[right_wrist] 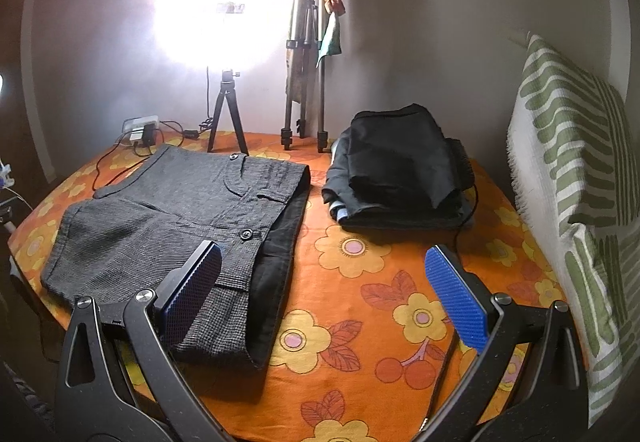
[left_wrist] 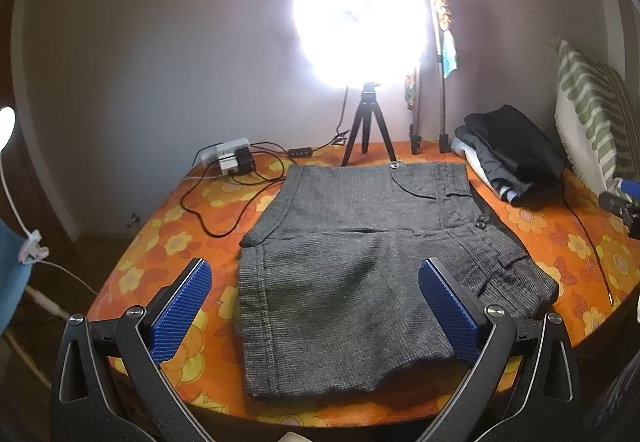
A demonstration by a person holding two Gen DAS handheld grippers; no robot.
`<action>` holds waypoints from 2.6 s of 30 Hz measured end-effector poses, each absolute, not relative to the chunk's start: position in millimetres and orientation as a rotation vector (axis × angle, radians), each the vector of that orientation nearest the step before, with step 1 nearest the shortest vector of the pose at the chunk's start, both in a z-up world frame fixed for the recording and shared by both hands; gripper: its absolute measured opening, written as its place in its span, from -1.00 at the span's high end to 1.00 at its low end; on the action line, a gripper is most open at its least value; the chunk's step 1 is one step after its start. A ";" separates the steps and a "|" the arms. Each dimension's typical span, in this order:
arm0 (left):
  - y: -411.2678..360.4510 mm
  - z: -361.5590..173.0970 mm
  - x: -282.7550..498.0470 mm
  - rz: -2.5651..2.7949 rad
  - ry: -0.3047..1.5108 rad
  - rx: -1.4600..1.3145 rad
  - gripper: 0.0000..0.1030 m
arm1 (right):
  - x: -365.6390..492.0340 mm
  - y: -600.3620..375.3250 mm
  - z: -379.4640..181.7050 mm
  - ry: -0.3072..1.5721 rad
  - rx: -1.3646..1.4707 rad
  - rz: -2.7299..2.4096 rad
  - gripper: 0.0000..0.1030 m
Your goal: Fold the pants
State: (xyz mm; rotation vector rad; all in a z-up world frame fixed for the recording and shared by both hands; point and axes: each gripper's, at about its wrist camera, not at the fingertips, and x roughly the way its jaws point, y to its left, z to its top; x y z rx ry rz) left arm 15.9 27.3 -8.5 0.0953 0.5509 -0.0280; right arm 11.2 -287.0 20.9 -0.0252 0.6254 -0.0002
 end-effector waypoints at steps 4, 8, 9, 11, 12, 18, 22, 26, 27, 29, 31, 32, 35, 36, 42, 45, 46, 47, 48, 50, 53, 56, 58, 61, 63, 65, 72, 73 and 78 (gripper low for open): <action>50.9 -1.9 24.4 -0.010 0.550 0.036 -0.99 | 18.5 -292.6 19.6 0.650 0.030 0.027 -1.00; 70.6 7.7 27.3 0.025 0.536 -0.019 -0.99 | 25.3 -290.4 17.5 0.666 0.036 0.048 -0.94; 76.6 9.7 28.6 0.034 0.531 -0.029 -0.99 | 26.6 -289.9 17.1 0.669 0.038 0.053 -0.94; 88.0 12.4 31.1 0.048 0.526 -0.046 -0.99 | 31.5 -288.9 16.4 0.677 0.043 0.064 -0.93; 93.3 13.0 32.1 0.054 0.527 -0.054 -0.99 | 33.7 -288.1 16.0 0.680 0.046 0.070 -0.91; 112.9 -2.2 33.9 0.060 0.580 -0.076 -0.94 | 38.3 -271.2 8.7 0.708 0.020 0.186 -0.76; 115.7 -23.8 30.2 0.040 0.650 -0.067 -0.79 | 30.6 -242.7 -4.5 0.741 -0.085 0.306 -0.60; 115.0 -49.6 23.4 0.006 0.725 -0.058 -0.70 | 15.2 -215.7 -15.8 0.754 -0.181 0.420 -0.57; 113.7 -56.1 21.7 -0.009 0.741 -0.050 -0.67 | 9.8 -207.3 -19.4 0.753 -0.219 0.449 -0.57; 108.1 -69.6 18.0 -0.038 0.775 -0.012 -0.61 | 1.9 -195.2 -26.6 0.762 -0.267 0.498 -0.51; 98.5 -83.5 12.6 -0.086 0.808 0.058 -0.51 | -4.3 -183.8 -36.5 0.784 -0.310 0.537 -0.46; 92.8 -90.0 10.1 -0.112 0.823 0.097 -0.44 | -6.0 -179.9 -41.0 0.798 -0.331 0.547 -0.40; 80.7 -100.9 -1.5 -0.181 0.834 0.203 -0.36 | -8.6 -169.7 -56.0 0.837 -0.389 0.572 -0.27; 79.2 -101.8 -3.2 -0.192 0.829 0.223 -0.36 | -9.1 -167.1 -60.7 0.850 -0.400 0.578 -0.26; 72.9 -111.9 -2.5 -0.245 0.835 0.321 -0.07 | -8.8 -162.6 -73.4 0.880 -0.443 0.589 -0.25; 69.6 -120.3 -1.3 -0.249 0.847 0.395 0.07 | -9.6 -160.0 -77.5 0.886 -0.464 0.596 -0.25; 68.7 -122.5 -1.2 -0.246 0.849 0.421 0.10 | -10.1 -159.3 -78.7 0.887 -0.468 0.598 -0.25; 68.3 -124.0 -0.4 -0.247 0.851 0.435 0.13 | -10.4 -158.9 -79.7 0.889 -0.473 0.599 -0.25; 69.6 -125.2 0.7 -0.245 0.854 0.439 0.15 | -11.0 -158.2 -80.4 0.891 -0.478 0.598 -0.25; 72.4 -126.1 4.3 -0.247 0.861 0.430 0.15 | -10.5 -156.9 -82.2 0.894 -0.488 0.598 -0.25; 73.3 -127.6 6.9 -0.252 0.865 0.442 0.16 | -8.6 -153.9 -83.6 0.899 -0.492 0.598 -0.25; 71.9 -128.3 7.9 -0.264 0.867 0.446 0.16 | -6.6 -148.5 -85.8 0.901 -0.510 0.596 -0.25; 70.4 -129.5 7.7 -0.271 0.868 0.456 0.16 | -4.4 -143.9 -89.3 0.905 -0.533 0.585 -0.25; 68.2 -131.0 6.6 -0.284 0.871 0.463 0.16 | -0.9 -140.7 -94.6 0.911 -0.563 0.570 -0.11; 67.3 -131.9 7.0 -0.288 0.875 0.465 0.16 | 1.8 -139.1 -98.2 0.918 -0.578 0.552 0.09; 66.0 -132.8 8.3 -0.294 0.880 0.470 0.16 | 5.2 -138.9 -99.7 0.929 -0.571 0.539 0.32; 52.8 -132.0 11.0 -0.330 0.881 0.491 0.16 | 17.8 -144.7 -83.8 0.924 -0.475 0.512 0.72; 49.9 -132.6 11.8 -0.337 0.883 0.496 0.16 | 21.6 -147.0 -79.6 0.923 -0.450 0.508 0.73; 37.9 -132.8 14.4 -0.363 0.880 0.518 0.15 | 38.1 -153.3 -64.3 0.902 -0.373 0.482 0.76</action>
